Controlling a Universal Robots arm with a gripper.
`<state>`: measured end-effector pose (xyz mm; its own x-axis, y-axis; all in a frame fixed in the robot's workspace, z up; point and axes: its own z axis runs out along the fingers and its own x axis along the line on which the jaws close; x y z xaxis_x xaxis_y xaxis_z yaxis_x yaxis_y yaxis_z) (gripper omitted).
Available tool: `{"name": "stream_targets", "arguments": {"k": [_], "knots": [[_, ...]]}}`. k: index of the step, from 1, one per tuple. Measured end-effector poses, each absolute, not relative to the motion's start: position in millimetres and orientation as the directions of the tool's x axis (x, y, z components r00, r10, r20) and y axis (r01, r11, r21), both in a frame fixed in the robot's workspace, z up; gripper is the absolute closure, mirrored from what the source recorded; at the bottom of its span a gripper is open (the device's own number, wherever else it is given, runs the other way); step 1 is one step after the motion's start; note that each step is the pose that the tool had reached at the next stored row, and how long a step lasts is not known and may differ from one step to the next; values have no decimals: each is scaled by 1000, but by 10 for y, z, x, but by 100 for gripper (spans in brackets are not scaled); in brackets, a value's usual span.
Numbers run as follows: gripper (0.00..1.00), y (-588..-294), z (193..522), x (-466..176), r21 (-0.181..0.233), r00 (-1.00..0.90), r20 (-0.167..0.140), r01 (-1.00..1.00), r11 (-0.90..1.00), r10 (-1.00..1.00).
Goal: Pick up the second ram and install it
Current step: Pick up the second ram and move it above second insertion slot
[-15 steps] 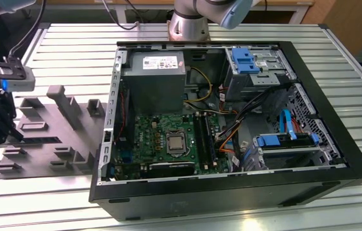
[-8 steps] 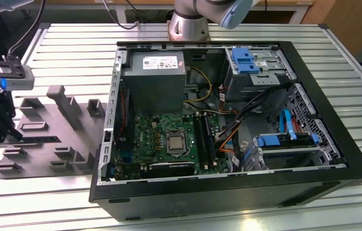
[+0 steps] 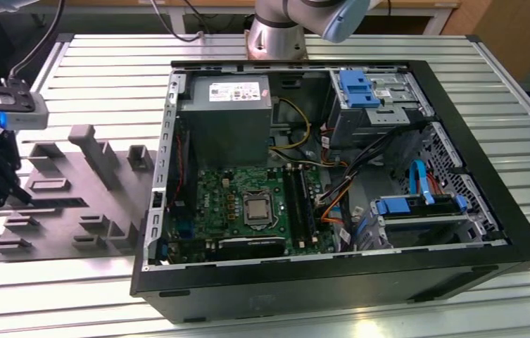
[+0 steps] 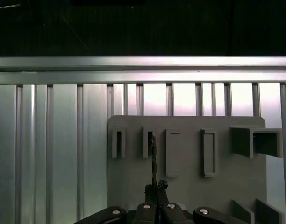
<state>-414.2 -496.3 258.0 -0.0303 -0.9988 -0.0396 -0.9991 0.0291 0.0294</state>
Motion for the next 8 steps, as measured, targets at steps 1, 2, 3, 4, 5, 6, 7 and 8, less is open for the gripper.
{"name": "stream_targets", "arguments": {"k": [1,2,3,4,5,6,7,8], "knots": [[89,-4963,2586,-4142,29,-30,-40,-999,29,-999],[89,-4963,2592,-4142,29,-30,-40,-999,29,-999],[89,-4963,2598,-4142,29,-30,-40,-999,29,-999],[89,-4963,2603,-4143,29,-30,-40,-999,29,-999],[89,-4963,2610,-4143,29,-30,-40,-999,29,-999],[89,-4963,2615,-4143,29,-30,-40,-999,29,-999],[89,-4963,2620,-4143,29,-30,-40,-999,29,-999],[89,-4963,2626,-4142,29,-30,-40,-999,29,-999]]}}
